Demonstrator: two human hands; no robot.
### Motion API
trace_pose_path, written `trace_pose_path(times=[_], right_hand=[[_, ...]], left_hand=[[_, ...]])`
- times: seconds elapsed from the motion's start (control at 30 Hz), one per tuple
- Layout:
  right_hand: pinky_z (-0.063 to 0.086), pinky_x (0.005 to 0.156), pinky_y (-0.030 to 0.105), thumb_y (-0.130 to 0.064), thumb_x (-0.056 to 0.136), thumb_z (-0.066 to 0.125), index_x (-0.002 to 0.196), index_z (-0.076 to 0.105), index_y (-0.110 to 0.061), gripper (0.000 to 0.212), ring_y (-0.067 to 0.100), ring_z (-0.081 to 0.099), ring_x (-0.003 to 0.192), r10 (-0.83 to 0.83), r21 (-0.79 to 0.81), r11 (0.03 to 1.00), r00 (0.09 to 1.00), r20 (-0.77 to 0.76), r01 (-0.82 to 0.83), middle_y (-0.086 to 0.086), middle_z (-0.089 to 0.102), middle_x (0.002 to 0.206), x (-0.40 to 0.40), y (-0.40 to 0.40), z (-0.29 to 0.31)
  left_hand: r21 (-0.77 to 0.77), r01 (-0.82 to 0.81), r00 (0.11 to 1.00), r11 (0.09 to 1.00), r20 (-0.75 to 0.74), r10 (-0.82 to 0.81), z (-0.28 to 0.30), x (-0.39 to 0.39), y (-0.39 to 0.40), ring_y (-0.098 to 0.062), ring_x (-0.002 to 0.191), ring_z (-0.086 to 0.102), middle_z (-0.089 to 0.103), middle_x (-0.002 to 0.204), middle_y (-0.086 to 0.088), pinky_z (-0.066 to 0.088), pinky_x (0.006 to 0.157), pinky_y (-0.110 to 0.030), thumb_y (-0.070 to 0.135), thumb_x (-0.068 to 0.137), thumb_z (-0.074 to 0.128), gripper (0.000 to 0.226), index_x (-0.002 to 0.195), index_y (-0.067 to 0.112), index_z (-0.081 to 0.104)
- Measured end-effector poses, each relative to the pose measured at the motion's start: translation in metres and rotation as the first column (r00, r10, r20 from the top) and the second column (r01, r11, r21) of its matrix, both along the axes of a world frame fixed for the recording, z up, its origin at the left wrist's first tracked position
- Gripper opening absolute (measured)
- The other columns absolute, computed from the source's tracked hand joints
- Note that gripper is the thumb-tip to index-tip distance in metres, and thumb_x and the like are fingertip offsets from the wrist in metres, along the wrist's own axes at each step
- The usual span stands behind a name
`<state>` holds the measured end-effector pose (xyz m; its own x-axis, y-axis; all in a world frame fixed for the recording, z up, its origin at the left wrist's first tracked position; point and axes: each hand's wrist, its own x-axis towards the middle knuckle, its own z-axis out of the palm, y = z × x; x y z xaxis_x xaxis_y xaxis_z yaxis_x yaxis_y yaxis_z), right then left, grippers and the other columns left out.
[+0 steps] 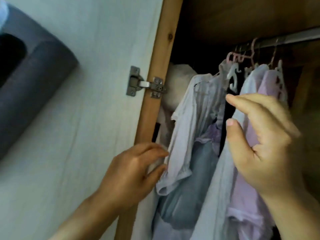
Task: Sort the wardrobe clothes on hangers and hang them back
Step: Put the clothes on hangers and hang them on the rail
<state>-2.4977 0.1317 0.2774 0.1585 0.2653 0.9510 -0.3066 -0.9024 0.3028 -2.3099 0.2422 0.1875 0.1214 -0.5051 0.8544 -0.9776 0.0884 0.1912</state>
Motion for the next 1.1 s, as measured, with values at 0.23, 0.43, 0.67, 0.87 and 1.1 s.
trace_pose_path(times=[0.23, 0.43, 0.67, 0.87, 1.1], right_hand=[[0.046, 0.084, 0.038, -0.005, 0.086, 0.056, 0.113, 0.065, 0.0, 0.028, 0.025, 0.058, 0.094, 0.297, 0.191, 0.95, 0.902, -0.313, -0.247, 0.012, 0.064, 0.102, 0.072, 0.11, -0.114], [0.05, 0.073, 0.039, -0.01, 0.087, 0.054, 0.109, 0.067, -0.001, 0.027, 0.024, 0.061, 0.084, 0.564, 0.412, 0.813, 0.732, -0.383, -0.411, 0.006, 0.066, 0.094, 0.131, 0.24, -0.217], [0.048, 0.077, 0.031, -0.015, 0.086, 0.053, 0.105, 0.07, -0.005, 0.028, 0.02, 0.059, 0.082, 0.755, 0.59, 0.645, 0.522, -0.396, -0.486, 0.002, 0.066, 0.09, 0.185, 0.384, -0.303], [0.046, 0.078, 0.028, -0.023, 0.087, 0.05, 0.104, 0.07, -0.01, 0.029, 0.017, 0.059, 0.082, 0.869, 0.738, 0.494, 0.224, -0.442, -0.46, 0.0, 0.068, 0.09, 0.229, 0.493, -0.373], [0.046, 0.077, 0.023, -0.028, 0.083, 0.053, 0.106, 0.069, -0.017, 0.03, 0.01, 0.059, 0.087, 0.881, 0.866, 0.34, -0.199, -0.43, -0.367, -0.005, 0.068, 0.094, 0.278, 0.615, -0.414]], left_hand=[[0.251, -0.12, 0.963, 0.961, -0.207, 0.174, -0.117, 0.02, 0.142, 0.007, 0.082, 0.059, 0.064, 0.101, 0.024, 0.033, 0.06, 0.005, 0.056, 0.086, 0.043, 0.036, 0.112, 0.038, 0.061], [0.354, -0.247, 0.882, 0.902, -0.304, 0.36, -0.191, 0.04, 0.304, 0.019, 0.069, 0.054, 0.059, 0.082, 0.032, 0.052, 0.062, -0.017, 0.058, 0.084, 0.043, 0.036, 0.116, 0.043, 0.05], [0.454, -0.447, 0.69, 0.771, -0.374, 0.62, -0.238, 0.05, 0.475, 0.02, 0.066, 0.054, 0.064, 0.083, 0.027, 0.045, 0.059, -0.008, 0.053, 0.083, 0.048, 0.033, 0.112, 0.041, 0.055], [0.582, -0.614, 0.332, 0.532, -0.421, 0.844, -0.293, 0.029, 0.613, 0.022, 0.067, 0.052, 0.065, 0.085, 0.027, 0.043, 0.061, -0.008, 0.053, 0.08, 0.044, 0.033, 0.107, 0.042, 0.058], [0.653, -0.695, -0.073, 0.301, -0.48, 0.874, -0.33, -0.005, 0.719, 0.01, 0.076, 0.06, 0.06, 0.081, 0.032, 0.053, 0.069, -0.02, 0.037, 0.086, 0.064, 0.02, 0.106, 0.038, 0.067]])
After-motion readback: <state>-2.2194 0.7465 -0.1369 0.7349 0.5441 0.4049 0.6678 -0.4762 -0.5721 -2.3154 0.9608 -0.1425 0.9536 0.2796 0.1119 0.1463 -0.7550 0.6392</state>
